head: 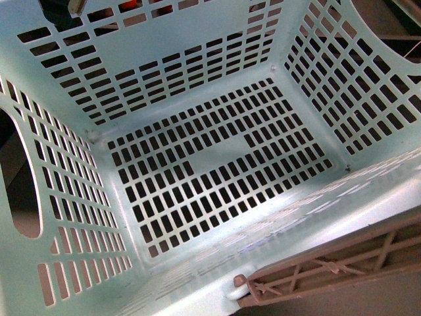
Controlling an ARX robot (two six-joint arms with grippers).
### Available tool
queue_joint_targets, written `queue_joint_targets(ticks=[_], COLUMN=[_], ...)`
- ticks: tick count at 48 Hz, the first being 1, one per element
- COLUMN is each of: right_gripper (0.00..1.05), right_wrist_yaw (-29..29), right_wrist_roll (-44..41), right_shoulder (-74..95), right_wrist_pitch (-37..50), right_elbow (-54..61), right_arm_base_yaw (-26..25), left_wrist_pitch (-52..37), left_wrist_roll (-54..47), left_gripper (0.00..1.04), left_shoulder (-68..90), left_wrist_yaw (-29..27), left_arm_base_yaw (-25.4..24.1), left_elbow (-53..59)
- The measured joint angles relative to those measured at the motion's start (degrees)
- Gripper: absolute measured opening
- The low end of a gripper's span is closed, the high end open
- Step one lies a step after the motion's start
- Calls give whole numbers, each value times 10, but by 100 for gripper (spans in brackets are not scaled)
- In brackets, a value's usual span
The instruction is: Pick apple with right arm and hold basket with left
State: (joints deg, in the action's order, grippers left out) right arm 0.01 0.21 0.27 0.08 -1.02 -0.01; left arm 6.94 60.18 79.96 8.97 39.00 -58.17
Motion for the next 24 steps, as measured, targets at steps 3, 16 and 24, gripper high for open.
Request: queue_joint_targets(ticks=[3, 16, 24], right_gripper=[96, 96, 96], right_wrist_yaw=[0, 0, 54], right_wrist_roll=[0, 0, 41], right_shoulder=[0, 0, 31], right_wrist_pitch=[0, 0, -66], right_elbow=[0, 0, -24], right_arm_base_yaw=[0, 0, 16], left_wrist_pitch=[0, 0, 0], left_wrist_roll=[-3, -4, -4], left_gripper=[7, 7, 7], left_shoulder=[0, 0, 0], left_wrist_yaw=[0, -2, 0], left_arm_base_yaw=[0, 0, 0], left_elbow=[0, 0, 0])
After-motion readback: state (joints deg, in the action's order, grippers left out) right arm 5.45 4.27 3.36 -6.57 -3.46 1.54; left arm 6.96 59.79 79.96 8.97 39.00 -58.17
